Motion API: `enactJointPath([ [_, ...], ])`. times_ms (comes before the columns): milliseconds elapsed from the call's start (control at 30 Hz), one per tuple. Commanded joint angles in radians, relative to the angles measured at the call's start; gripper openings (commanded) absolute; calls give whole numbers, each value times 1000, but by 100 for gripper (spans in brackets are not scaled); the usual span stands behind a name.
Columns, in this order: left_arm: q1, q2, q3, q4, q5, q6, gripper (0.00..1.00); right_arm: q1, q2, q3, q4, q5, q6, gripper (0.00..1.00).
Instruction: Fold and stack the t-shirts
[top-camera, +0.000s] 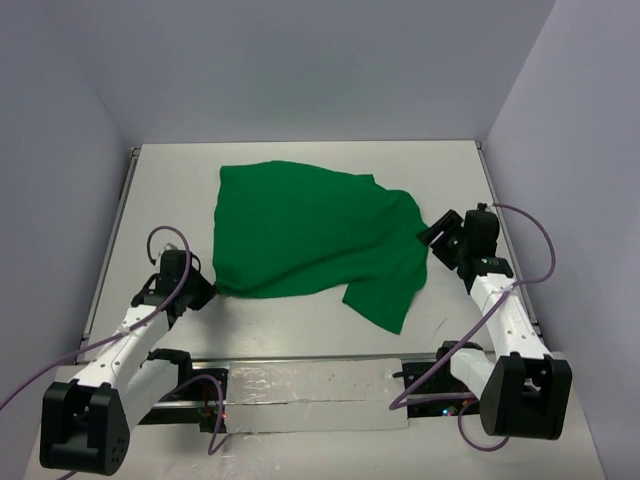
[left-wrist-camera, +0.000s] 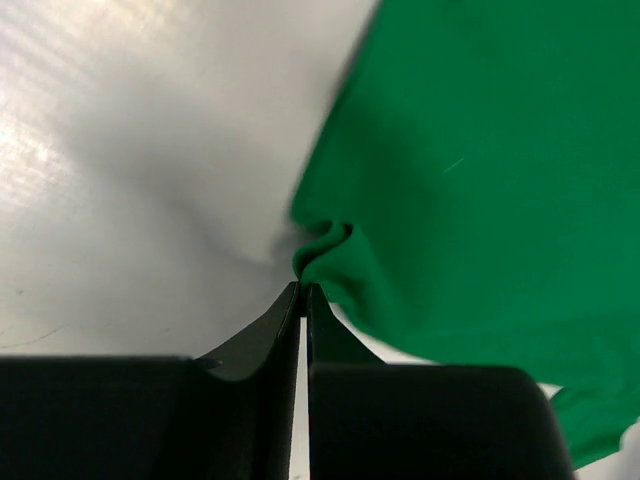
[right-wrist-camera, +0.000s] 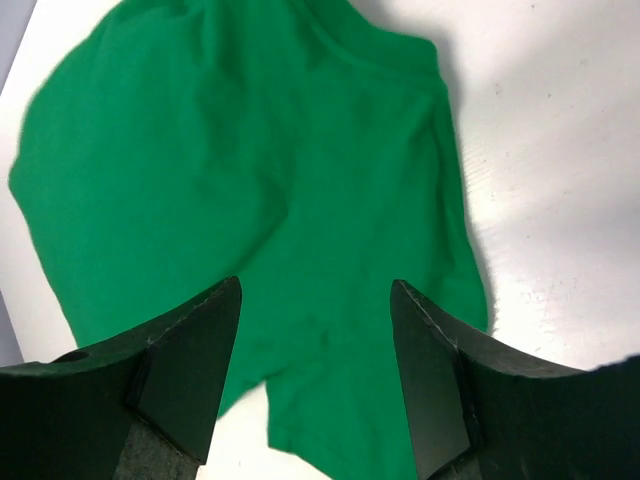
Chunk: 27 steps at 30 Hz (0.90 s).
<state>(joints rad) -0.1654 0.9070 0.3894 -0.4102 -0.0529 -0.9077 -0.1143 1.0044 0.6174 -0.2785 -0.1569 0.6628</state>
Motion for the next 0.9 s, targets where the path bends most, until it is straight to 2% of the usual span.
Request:
enactJointPath([
  [0,-7,7,117,76,-55,-16,10,2,-69,-6,-21,-49,18,69],
  [133,-8,21,136,70,-66,-17,10,54,-161,-116,-48,-124,95,70],
  [200,-10,18,135,70,-66,-26,10,156,-251,-191,-88,-111,170,78],
  [267,-11,12,132,76,-59,-31,10,243,-298,-219,-135,-25,246,81],
  [300,-11,11,134,74,-58,-32,10,318,-314,-221,-216,26,308,84],
  [367,-13,9,139,64,-64,-33,10,360,-326,-255,-307,105,393,86],
  [500,-16,8,146,57,-70,-25,10,377,-408,-331,-407,154,516,87],
  [633,-17,9,155,38,-86,-13,10,381,-493,-328,-493,201,550,87],
  [867,-17,10,153,41,-78,-24,10,412,-567,-354,-579,161,626,87],
])
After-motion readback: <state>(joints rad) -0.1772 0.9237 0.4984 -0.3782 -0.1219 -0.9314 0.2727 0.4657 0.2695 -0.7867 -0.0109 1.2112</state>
